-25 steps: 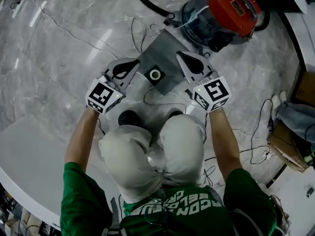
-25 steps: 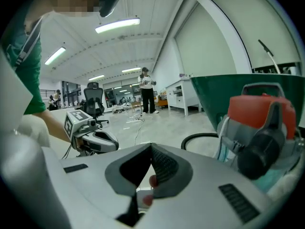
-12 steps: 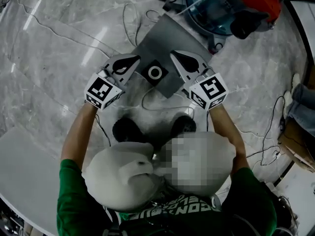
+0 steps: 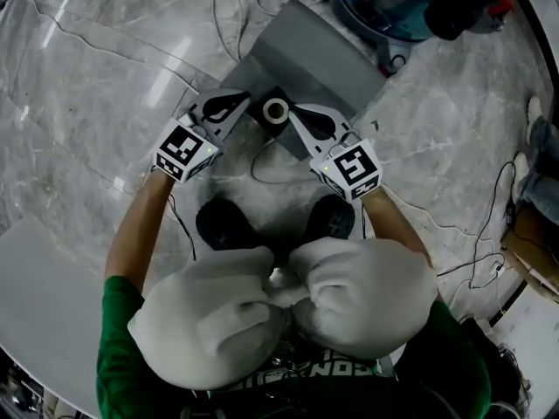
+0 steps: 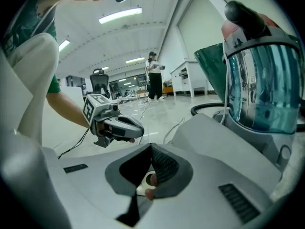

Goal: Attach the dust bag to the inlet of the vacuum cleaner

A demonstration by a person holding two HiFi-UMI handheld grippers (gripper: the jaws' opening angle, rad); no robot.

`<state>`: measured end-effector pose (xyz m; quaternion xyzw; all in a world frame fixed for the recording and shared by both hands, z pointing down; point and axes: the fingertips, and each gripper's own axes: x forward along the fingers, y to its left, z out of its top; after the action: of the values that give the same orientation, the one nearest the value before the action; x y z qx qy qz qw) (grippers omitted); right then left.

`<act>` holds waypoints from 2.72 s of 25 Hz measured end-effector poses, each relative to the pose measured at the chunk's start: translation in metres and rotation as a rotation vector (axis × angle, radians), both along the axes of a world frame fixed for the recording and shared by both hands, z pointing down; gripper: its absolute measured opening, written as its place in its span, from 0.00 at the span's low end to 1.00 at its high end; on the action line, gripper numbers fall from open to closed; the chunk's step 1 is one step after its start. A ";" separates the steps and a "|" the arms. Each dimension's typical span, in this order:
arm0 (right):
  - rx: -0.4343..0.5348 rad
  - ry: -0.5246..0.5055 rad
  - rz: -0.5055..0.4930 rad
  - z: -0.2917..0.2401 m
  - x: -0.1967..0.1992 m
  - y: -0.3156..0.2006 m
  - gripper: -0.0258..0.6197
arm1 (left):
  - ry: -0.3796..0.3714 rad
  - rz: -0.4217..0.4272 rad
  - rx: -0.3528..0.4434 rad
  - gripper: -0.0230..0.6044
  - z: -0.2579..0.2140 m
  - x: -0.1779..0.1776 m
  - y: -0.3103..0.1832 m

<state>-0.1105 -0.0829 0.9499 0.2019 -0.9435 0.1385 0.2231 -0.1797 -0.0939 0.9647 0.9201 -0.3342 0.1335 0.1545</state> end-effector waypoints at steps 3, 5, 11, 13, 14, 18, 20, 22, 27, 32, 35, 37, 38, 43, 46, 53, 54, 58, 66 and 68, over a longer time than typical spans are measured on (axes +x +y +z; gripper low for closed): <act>-0.005 0.037 -0.028 0.019 -0.005 0.015 0.04 | -0.030 0.019 -0.047 0.03 0.019 0.003 0.013; -0.016 0.060 -0.055 0.032 -0.009 0.024 0.04 | -0.038 0.025 -0.057 0.03 0.027 0.006 0.017; 0.031 0.186 -0.179 0.071 -0.017 0.058 0.18 | -0.038 0.020 -0.084 0.03 0.045 0.008 0.027; 0.078 0.242 -0.203 0.083 -0.017 0.063 0.21 | -0.041 0.025 -0.097 0.03 0.050 0.009 0.031; 0.103 0.274 -0.209 0.087 -0.016 0.064 0.22 | -0.043 0.029 -0.102 0.03 0.052 0.010 0.034; 0.184 0.394 -0.235 0.106 -0.010 0.067 0.22 | -0.056 0.051 -0.117 0.03 0.061 0.014 0.042; 0.203 0.426 -0.245 0.113 -0.009 0.069 0.22 | -0.061 0.060 -0.123 0.03 0.065 0.016 0.045; 0.228 0.437 -0.236 0.116 -0.008 0.068 0.22 | -0.067 0.065 -0.129 0.03 0.069 0.016 0.047; 0.281 0.406 -0.139 0.101 -0.007 0.058 0.22 | -0.077 0.066 -0.126 0.03 0.071 0.016 0.046; 0.284 0.340 -0.026 0.073 0.003 0.037 0.22 | -0.062 0.075 -0.097 0.03 0.057 0.024 0.034; 0.293 0.315 0.032 0.058 0.012 0.023 0.19 | -0.066 0.089 -0.068 0.03 0.048 0.036 0.022; 0.298 0.304 0.061 0.050 0.018 0.014 0.17 | -0.073 0.101 -0.051 0.03 0.043 0.045 0.013; 0.301 0.303 0.070 0.047 0.020 0.009 0.16 | -0.077 0.107 -0.045 0.03 0.041 0.049 0.008; 0.311 0.317 0.099 0.044 0.026 -0.011 0.14 | -0.086 0.124 -0.028 0.03 0.035 0.066 -0.011; 0.308 0.331 0.101 0.047 0.025 -0.021 0.13 | -0.085 0.129 -0.026 0.03 0.033 0.070 -0.017; 0.264 0.319 0.086 0.048 0.029 -0.029 0.06 | -0.103 0.161 0.007 0.03 0.024 0.076 -0.018; 0.265 0.310 0.081 0.045 0.030 -0.028 0.06 | -0.103 0.154 0.024 0.03 0.016 0.073 -0.020; 0.292 0.279 0.064 0.024 0.031 -0.024 0.06 | -0.105 0.112 0.138 0.03 -0.033 0.058 -0.041; 0.357 0.191 0.073 -0.055 0.037 -0.027 0.06 | -0.226 0.298 0.215 0.12 -0.086 0.064 -0.066; 0.371 0.180 0.091 -0.072 0.043 -0.032 0.06 | -0.212 0.342 0.186 0.13 -0.094 0.071 -0.066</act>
<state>-0.0673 -0.1150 0.8777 0.2935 -0.9190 -0.0462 0.2592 -0.1087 -0.1600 0.8712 0.9545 -0.1985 0.2222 0.0080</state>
